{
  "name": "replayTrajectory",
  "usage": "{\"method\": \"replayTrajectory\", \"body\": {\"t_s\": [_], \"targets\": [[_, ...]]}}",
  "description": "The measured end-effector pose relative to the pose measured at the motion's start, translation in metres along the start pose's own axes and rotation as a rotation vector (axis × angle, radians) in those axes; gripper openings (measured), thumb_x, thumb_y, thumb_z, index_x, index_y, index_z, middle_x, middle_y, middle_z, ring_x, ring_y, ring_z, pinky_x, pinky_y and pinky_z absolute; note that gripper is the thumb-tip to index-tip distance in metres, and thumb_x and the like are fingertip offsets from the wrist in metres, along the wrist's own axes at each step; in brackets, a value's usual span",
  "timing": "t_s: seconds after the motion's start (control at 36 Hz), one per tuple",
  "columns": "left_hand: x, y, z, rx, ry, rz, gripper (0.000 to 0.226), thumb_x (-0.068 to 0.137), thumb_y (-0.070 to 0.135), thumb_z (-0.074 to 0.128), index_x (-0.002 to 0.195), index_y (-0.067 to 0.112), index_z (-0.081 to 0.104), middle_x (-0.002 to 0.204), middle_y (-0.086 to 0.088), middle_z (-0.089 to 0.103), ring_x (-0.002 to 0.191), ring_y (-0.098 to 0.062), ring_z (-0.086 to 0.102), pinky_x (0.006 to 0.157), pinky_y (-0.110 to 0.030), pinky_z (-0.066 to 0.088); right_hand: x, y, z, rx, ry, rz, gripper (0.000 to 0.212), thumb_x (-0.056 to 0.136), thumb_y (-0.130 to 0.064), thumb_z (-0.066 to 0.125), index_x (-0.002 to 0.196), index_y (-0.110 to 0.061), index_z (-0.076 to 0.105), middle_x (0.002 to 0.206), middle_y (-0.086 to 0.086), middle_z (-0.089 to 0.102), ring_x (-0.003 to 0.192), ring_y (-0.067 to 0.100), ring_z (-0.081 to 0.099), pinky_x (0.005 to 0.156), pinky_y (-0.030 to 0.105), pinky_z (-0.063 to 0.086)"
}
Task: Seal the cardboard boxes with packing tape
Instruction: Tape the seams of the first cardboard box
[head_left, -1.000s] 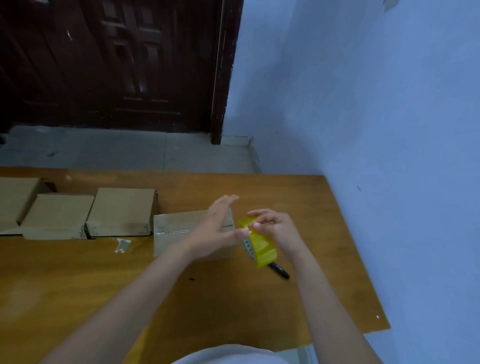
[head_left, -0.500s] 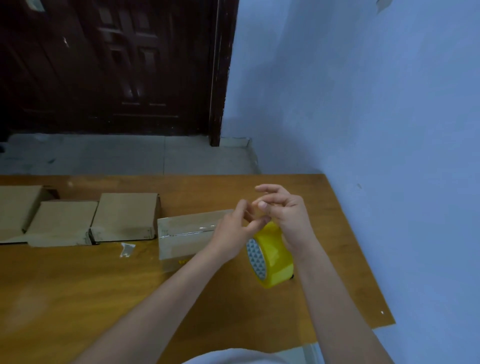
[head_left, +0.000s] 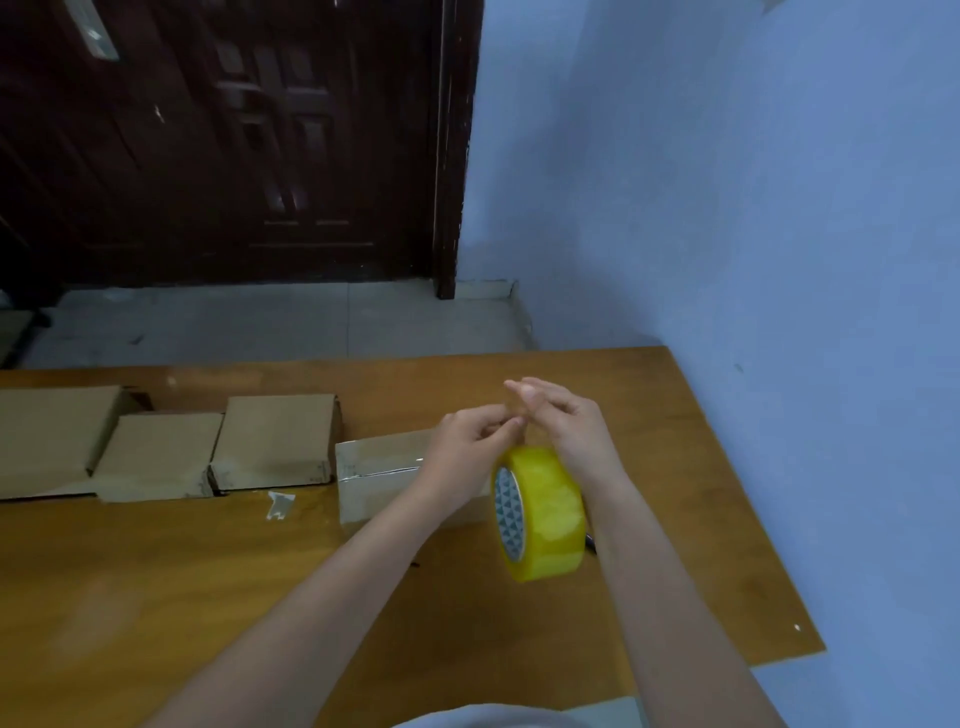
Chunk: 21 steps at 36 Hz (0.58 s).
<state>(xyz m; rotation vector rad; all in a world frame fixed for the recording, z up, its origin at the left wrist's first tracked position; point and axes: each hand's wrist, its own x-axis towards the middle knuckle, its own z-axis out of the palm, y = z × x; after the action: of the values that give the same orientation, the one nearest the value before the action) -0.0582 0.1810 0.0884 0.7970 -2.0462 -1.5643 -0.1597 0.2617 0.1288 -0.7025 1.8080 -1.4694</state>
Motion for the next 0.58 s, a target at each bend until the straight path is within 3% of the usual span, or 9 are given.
{"method": "replayTrajectory", "body": {"t_s": [0.06,0.11,0.17,0.25,0.31,0.36,0.42,0.53,0.58], "targets": [[0.004,0.000,0.000,0.007,0.045,-0.055,0.024,0.080,0.042,0.056,0.064,0.025,0.063,0.051,0.008,0.047,0.054,-0.013,0.042,0.054,-0.042,0.043,-0.004,0.000,-0.001,0.091,-0.027,0.085,0.055,0.094,-0.040,0.053,0.145,-0.037,0.033,0.126,-0.018,0.046,0.111,0.013,0.060,0.091,0.030,0.052],[0.007,0.001,-0.001,-0.035,0.066,-0.110,0.031,0.080,0.041,0.057,0.066,0.013,0.060,0.055,0.001,0.047,0.058,-0.016,0.045,0.056,-0.048,0.049,-0.006,0.001,-0.005,0.180,0.011,0.152,0.069,0.091,-0.051,0.047,0.149,-0.042,0.012,0.130,-0.014,0.041,0.112,0.015,0.058,0.089,0.034,0.052],[0.010,0.005,-0.002,-0.136,0.094,-0.187,0.032,0.087,0.032,0.060,0.070,0.005,0.060,0.063,-0.008,0.048,0.062,-0.020,0.050,0.057,-0.047,0.054,-0.010,0.001,-0.012,0.196,0.049,0.161,0.062,0.091,-0.052,0.044,0.145,-0.026,0.032,0.129,-0.004,0.051,0.106,0.014,0.059,0.085,0.031,0.051],[0.018,0.013,-0.005,-0.265,0.134,-0.303,0.026,0.095,0.020,0.056,0.076,0.003,0.063,0.065,-0.008,0.054,0.054,-0.020,0.057,0.050,-0.029,0.053,-0.020,0.001,-0.022,0.173,-0.040,0.129,0.043,0.092,-0.047,0.049,0.110,-0.010,0.061,0.100,0.004,0.066,0.091,0.015,0.064,0.077,0.027,0.052],[0.024,0.015,-0.007,-0.352,0.163,-0.351,0.026,0.095,0.020,0.055,0.074,0.010,0.064,0.063,-0.006,0.058,0.048,-0.017,0.060,0.047,-0.025,0.050,-0.025,0.003,-0.028,0.241,-0.142,0.110,0.033,0.091,-0.038,0.056,0.107,-0.009,0.063,0.100,0.010,0.068,0.089,0.015,0.066,0.078,0.027,0.053],[0.031,0.015,-0.007,-0.398,0.197,-0.373,0.024,0.095,0.022,0.056,0.074,0.015,0.066,0.063,-0.005,0.061,0.050,-0.019,0.061,0.048,-0.025,0.051,-0.026,0.004,-0.033,0.189,-0.230,0.074,0.043,0.083,-0.035,0.065,0.115,-0.007,0.061,0.108,0.015,0.069,0.095,0.021,0.066,0.081,0.032,0.053],[0.036,0.016,-0.005,-0.422,0.213,-0.369,0.022,0.094,0.022,0.058,0.075,0.016,0.067,0.064,-0.004,0.062,0.053,-0.018,0.061,0.049,-0.023,0.051,-0.027,0.002,-0.035,0.127,-0.263,0.042,0.041,0.080,-0.028,0.067,0.114,-0.007,0.061,0.101,0.011,0.070,0.090,0.019,0.065,0.075,0.028,0.053],[0.042,0.017,0.003,-0.489,0.236,-0.321,0.015,0.091,0.013,0.062,0.080,0.010,0.072,0.083,-0.008,0.071,0.078,-0.022,0.066,0.073,-0.032,0.056,-0.026,-0.002,-0.033,0.084,-0.260,-0.027,0.042,0.080,-0.028,0.067,0.113,-0.001,0.060,0.090,0.008,0.062,0.079,0.017,0.057,0.064,0.023,0.048],[0.043,0.018,0.001,-0.552,0.240,-0.359,0.008,0.087,0.008,0.065,0.088,0.011,0.073,0.087,-0.007,0.073,0.079,-0.022,0.067,0.074,-0.034,0.056,-0.026,-0.002,-0.034,0.116,-0.251,-0.041,0.049,0.078,-0.034,0.068,0.113,-0.001,0.060,0.091,0.009,0.061,0.080,0.018,0.056,0.065,0.023,0.048]]}}
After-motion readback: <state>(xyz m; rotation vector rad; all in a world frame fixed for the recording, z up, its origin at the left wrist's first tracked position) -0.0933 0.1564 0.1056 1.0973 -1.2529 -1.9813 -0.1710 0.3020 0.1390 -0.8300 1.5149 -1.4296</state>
